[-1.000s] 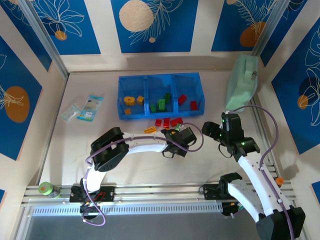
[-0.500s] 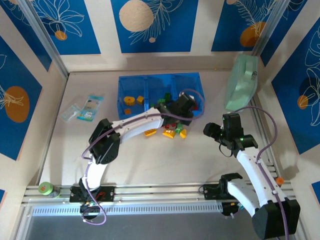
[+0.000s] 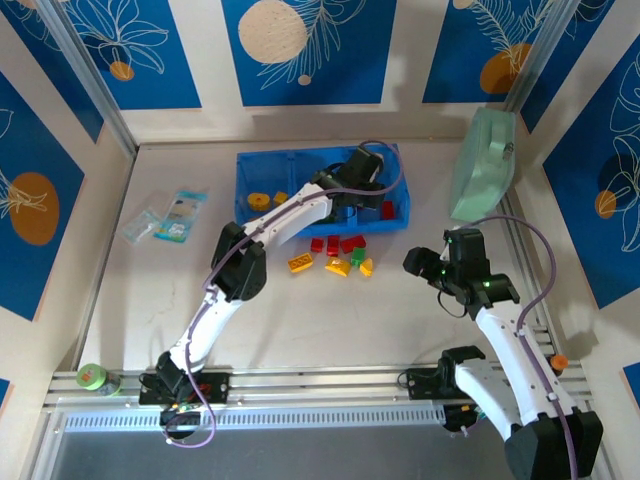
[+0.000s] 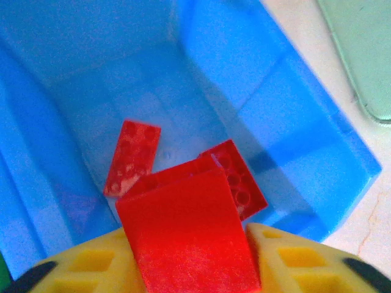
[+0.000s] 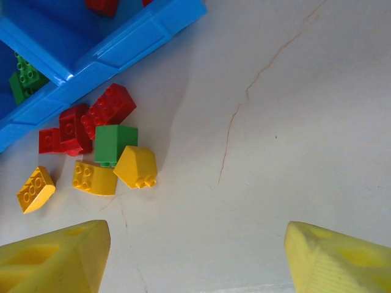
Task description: Sort the legos into containers by color
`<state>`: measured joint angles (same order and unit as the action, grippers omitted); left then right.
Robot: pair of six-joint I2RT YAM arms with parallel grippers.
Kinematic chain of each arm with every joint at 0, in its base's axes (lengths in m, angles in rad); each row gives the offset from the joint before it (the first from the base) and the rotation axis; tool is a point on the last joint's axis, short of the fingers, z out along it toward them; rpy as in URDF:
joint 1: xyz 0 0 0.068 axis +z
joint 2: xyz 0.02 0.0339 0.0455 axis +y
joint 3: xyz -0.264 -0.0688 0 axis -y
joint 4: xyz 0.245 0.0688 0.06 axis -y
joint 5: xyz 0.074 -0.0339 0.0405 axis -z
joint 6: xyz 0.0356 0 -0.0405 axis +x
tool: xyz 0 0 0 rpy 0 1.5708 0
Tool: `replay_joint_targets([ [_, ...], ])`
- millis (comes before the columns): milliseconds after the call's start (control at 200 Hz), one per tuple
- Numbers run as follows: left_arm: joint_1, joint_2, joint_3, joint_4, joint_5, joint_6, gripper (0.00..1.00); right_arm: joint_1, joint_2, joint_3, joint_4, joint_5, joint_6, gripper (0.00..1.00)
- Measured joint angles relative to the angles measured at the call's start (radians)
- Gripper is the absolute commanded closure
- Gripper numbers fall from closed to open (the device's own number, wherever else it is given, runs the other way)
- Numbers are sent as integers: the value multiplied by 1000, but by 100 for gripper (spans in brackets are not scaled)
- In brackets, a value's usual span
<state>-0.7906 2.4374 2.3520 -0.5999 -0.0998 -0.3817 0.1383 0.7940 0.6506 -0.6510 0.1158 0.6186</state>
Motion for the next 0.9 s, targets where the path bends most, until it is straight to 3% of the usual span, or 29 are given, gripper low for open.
replay_joint_targets([
  [190,11,16,51,-24,27,0,29,34,-6,0,-11,-8,-1,24],
  [290,6,-31,-28,-15,30,15,28,74,1,2,-13,-8,-13,24],
  [640,-14,-638,-766,229,28,24,27,311,167,78,7,42,-89,24],
  [901,-15,-956,-1239,373,4,-22,27,331,445,190,17,78,-125,30],
])
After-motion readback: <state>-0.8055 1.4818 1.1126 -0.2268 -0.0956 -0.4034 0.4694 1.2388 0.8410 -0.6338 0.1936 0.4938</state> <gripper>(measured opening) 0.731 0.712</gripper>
